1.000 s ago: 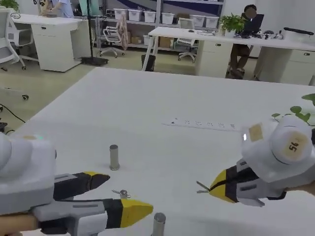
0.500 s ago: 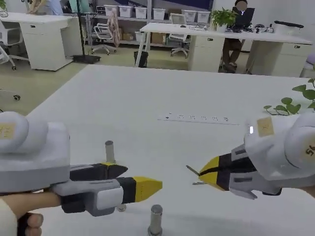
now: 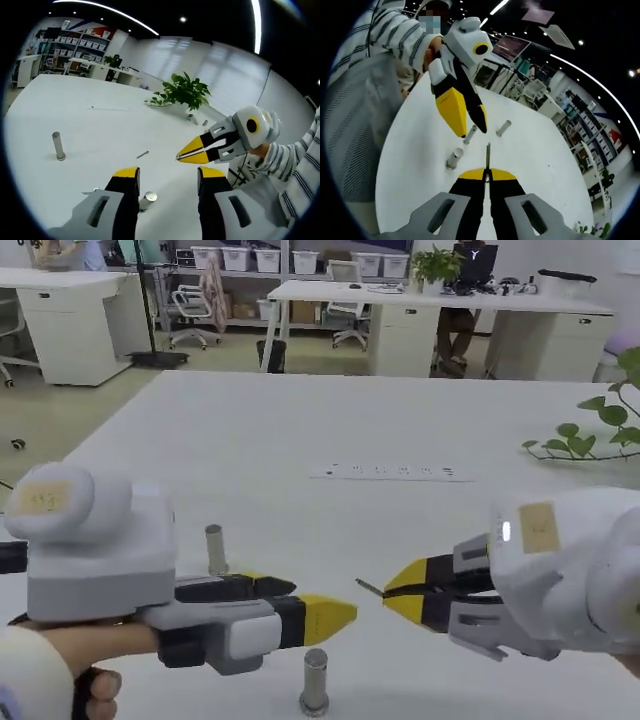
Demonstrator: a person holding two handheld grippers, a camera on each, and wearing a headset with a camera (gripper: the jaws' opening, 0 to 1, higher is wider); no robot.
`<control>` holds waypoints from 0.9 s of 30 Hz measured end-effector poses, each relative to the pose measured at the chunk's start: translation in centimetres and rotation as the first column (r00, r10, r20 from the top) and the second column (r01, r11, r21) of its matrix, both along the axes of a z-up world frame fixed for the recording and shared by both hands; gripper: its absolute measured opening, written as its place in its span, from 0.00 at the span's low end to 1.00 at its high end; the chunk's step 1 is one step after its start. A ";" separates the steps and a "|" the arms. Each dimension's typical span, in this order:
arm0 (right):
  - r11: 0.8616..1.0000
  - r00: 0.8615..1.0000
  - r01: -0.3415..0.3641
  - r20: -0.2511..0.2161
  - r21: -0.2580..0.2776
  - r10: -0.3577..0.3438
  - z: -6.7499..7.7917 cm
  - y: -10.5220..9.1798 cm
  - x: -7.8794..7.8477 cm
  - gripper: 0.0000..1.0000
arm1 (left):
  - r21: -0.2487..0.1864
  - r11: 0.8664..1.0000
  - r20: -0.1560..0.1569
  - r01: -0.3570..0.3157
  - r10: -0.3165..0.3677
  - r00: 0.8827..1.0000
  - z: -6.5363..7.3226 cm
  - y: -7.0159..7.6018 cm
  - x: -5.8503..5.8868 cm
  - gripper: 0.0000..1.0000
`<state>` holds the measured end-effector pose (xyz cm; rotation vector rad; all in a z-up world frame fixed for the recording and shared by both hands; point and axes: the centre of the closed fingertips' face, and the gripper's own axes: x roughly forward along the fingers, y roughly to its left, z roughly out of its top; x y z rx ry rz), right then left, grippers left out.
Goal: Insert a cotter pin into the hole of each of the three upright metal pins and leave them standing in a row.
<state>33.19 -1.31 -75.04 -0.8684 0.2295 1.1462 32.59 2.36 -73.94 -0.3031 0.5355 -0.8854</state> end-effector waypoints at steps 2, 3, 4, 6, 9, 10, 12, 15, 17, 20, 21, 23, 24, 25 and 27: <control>1.000 1.000 -0.008 0.008 -0.005 0.008 -0.1 0.3 -0.3 0.02 | -0.011 1.000 -0.007 0.009 -0.009 1.000 0.0 -0.4 -0.1 0.39; 1.000 1.000 -0.011 0.012 -0.012 0.011 -0.2 0.4 -0.3 0.02 | -0.014 1.000 -0.012 0.011 -0.012 1.000 0.0 -0.5 -0.1 0.34; 1.000 1.000 -0.014 0.014 -0.014 0.014 -0.2 0.5 -0.5 0.02 | -0.017 1.000 -0.018 0.013 -0.013 1.000 -0.1 -0.7 0.0 0.31; 1.000 1.000 -0.019 0.013 -0.020 0.019 -0.4 0.6 -0.7 0.02 | -0.020 1.000 -0.031 0.018 -0.018 0.999 -0.2 -0.9 -0.1 0.29; 0.998 0.999 -0.034 0.039 -0.061 0.036 -0.9 0.8 -1.1 0.03 | -0.021 0.999 -0.058 0.027 -0.028 0.998 -0.6 -1.2 -0.3 0.27; 0.998 0.999 -0.034 0.038 -0.057 0.037 -0.9 0.8 -1.1 0.03 | -0.024 0.999 -0.062 0.031 -0.033 0.998 -0.7 -1.3 -0.3 0.25; 0.998 0.998 -0.040 0.037 -0.056 0.042 -1.0 1.0 -1.4 0.03 | -0.029 0.999 -0.079 0.033 -0.036 0.996 -0.9 -1.4 -0.5 0.21; 0.996 0.997 -0.046 0.052 -0.078 0.050 -1.2 1.1 -1.6 0.03 | -0.029 0.999 -0.090 0.033 -0.035 0.995 -1.0 -1.4 -0.5 0.18; 0.996 0.997 -0.047 0.050 -0.075 0.051 -1.2 1.2 -1.8 0.03 | -0.029 0.999 -0.093 0.035 -0.038 0.995 -1.0 -1.4 -0.6 0.11; 0.995 0.997 -0.054 0.054 -0.080 0.058 -1.3 1.4 -2.0 0.03 | -0.025 0.999 -0.105 0.033 -0.035 0.994 -1.3 -1.4 -0.7 0.09; 0.995 0.997 -0.055 0.055 -0.080 0.059 -1.3 1.4 -2.0 0.03 | -0.024 0.999 -0.110 0.035 -0.038 0.993 -1.3 -1.4 -0.8 0.08; 0.995 0.996 -0.054 0.060 -0.080 0.058 -1.3 1.4 -2.0 0.03 | -0.023 0.999 -0.113 0.038 -0.040 0.993 -1.4 -1.5 -0.9 0.08; 0.995 0.996 -0.053 0.064 -0.081 0.058 -1.2 1.5 -2.0 0.03 | -0.021 0.999 -0.118 0.041 -0.043 0.992 -1.5 -1.5 -1.0 0.08; 0.995 0.996 -0.054 0.066 -0.081 0.059 -1.2 1.5 -2.0 0.03 | -0.021 0.999 -0.121 0.040 -0.043 0.992 -1.5 -1.5 -1.0 0.08; 0.995 0.996 -0.056 0.063 -0.082 0.061 -1.2 1.5 -2.1 0.03 | -0.023 0.999 -0.129 0.042 -0.045 0.991 -1.6 -1.5 -1.1 0.07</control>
